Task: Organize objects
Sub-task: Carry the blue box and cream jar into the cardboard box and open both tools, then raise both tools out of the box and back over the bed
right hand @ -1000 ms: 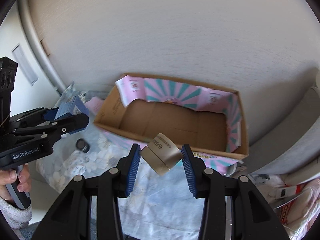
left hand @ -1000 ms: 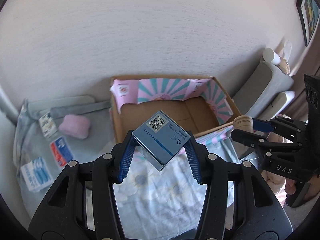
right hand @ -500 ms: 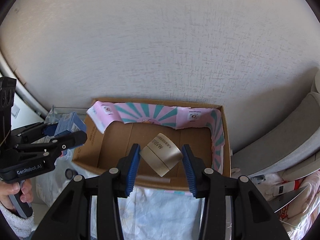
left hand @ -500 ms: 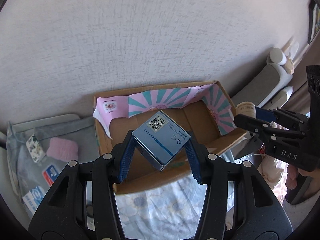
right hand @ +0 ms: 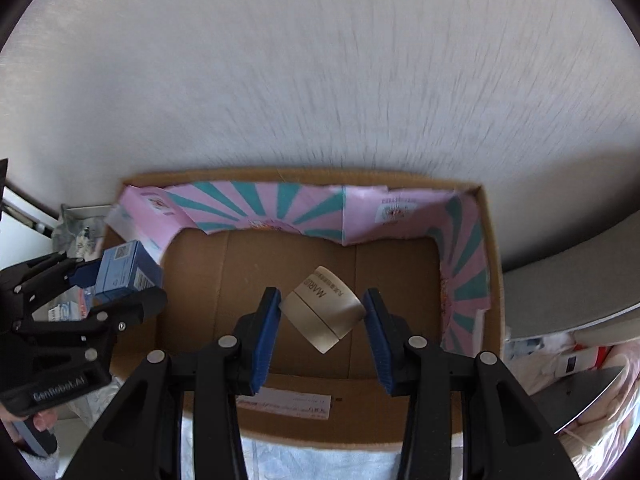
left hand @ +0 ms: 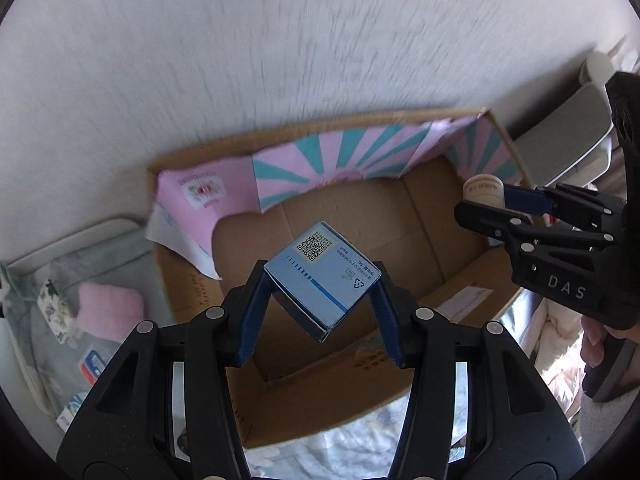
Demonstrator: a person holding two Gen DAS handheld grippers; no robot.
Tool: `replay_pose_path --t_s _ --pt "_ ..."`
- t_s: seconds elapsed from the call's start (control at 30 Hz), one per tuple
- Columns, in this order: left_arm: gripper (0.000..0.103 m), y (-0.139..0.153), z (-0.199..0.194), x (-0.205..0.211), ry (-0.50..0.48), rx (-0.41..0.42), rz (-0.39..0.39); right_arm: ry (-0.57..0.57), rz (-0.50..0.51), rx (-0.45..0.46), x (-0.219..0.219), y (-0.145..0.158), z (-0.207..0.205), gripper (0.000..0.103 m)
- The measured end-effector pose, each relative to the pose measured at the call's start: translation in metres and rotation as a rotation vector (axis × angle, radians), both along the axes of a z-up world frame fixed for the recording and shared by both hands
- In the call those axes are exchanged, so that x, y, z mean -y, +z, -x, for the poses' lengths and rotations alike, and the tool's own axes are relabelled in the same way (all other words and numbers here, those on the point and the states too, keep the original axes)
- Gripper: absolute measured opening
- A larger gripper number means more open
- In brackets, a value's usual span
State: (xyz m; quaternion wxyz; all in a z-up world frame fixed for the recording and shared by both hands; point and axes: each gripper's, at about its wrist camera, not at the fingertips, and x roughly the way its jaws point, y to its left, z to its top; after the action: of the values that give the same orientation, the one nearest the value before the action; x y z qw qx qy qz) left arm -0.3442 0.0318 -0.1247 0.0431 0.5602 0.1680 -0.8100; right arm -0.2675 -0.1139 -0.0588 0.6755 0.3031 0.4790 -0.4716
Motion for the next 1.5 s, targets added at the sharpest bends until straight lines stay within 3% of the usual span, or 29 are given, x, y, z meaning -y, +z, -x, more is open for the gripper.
replay_pose_path --t_s 0.27,0.53,0.57,0.6,0.63,0.67,0.73,1.4,1.5 --pt "0.046 -0.029 0.003 -0.006 -0.026 0.060 -0.019 -0.034 -0.080 -0.028 0.006 -0.035 0.008 0.039" --pt "0.046 -0.024 0.003 -0.009 -0.070 0.060 0.030 -0.037 -0.109 -0.015 0.009 -0.036 0.007 0.039" --pt "0.051 -0.023 0.003 -0.010 -0.075 0.058 0.033 -0.035 -0.113 -0.009 0.010 -0.035 0.006 0.040" --pt "0.074 -0.022 0.003 -0.010 -0.082 0.054 0.035 -0.033 -0.119 -0.006 0.011 -0.035 0.005 0.042" --pt "0.095 -0.021 0.002 -0.011 -0.087 0.056 0.038 -0.035 -0.123 -0.007 0.012 -0.035 0.004 0.057" --pt "0.103 -0.019 0.001 -0.011 -0.090 0.046 0.039 -0.039 -0.131 -0.009 0.013 -0.035 0.004 0.084" --pt "0.103 -0.017 0.000 -0.013 -0.102 0.031 0.038 -0.050 -0.142 0.000 0.016 -0.035 0.006 0.102" --pt "0.103 0.005 -0.004 -0.008 -0.154 0.000 0.022 -0.096 -0.146 0.039 0.021 -0.028 0.008 0.103" --pt "0.103 0.009 -0.005 -0.010 -0.171 -0.016 0.051 -0.108 -0.139 0.036 0.020 -0.025 0.011 0.102"
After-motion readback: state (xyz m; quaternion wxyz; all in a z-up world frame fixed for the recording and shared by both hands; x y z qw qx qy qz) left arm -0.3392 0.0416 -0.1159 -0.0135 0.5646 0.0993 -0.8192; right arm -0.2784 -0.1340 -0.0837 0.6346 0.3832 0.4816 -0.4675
